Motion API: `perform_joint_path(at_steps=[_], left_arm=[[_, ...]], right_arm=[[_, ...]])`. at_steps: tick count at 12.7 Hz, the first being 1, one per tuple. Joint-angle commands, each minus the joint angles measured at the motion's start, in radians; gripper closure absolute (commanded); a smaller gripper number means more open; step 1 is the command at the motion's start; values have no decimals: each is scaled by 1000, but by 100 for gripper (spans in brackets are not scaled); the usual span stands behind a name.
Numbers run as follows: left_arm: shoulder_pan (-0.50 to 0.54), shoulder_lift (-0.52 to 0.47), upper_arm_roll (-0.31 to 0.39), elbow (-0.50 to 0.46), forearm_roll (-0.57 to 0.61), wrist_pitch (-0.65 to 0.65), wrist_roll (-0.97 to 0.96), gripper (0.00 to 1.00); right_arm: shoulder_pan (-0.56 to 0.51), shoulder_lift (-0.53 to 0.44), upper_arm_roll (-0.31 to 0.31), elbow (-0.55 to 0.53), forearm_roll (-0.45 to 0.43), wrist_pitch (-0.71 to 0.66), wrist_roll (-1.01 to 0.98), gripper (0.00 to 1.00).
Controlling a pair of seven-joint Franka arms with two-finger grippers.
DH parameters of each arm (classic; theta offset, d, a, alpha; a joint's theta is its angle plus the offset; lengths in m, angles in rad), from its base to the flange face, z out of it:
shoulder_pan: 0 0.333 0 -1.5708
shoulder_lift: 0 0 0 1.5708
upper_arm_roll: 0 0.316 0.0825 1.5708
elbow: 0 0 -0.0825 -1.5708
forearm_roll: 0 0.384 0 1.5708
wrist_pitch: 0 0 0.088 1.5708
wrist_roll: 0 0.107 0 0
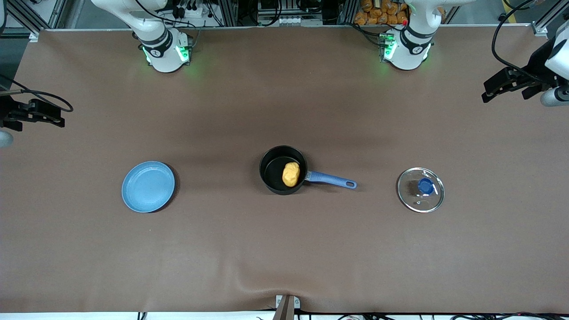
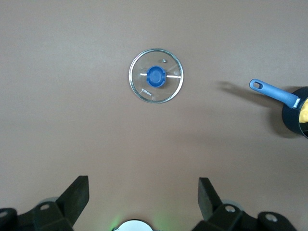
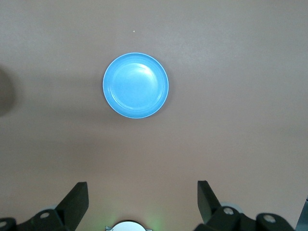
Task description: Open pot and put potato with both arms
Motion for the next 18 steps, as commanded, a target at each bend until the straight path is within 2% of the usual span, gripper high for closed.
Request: perform_joint_path(at_steps=[1,18], left_arm=[[5,27,-7,55,-20,-11,-3,0],[0,55,-20,57,-4,-49,-20,0]], right_arm=[[-1,-34,2,-31,9,4,1,0],[0,-35,4,-31,10,6,2,0]])
